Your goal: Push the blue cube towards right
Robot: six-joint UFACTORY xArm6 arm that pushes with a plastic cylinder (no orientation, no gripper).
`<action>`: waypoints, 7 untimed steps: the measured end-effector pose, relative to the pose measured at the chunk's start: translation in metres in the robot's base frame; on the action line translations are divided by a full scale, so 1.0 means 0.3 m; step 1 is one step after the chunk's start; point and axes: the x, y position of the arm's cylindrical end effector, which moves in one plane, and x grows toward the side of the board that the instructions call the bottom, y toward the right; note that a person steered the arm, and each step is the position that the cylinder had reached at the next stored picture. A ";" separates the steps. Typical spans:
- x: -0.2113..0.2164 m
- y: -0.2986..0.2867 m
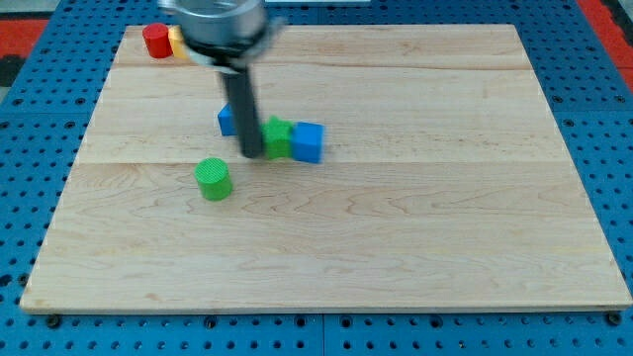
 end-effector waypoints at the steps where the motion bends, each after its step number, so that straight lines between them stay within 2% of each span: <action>1: 0.023 0.282; 2: 0.065 0.223; 3: 0.034 0.185; 4: -0.040 0.380; 5: -0.029 0.457; 6: -0.017 0.307; 7: -0.100 0.405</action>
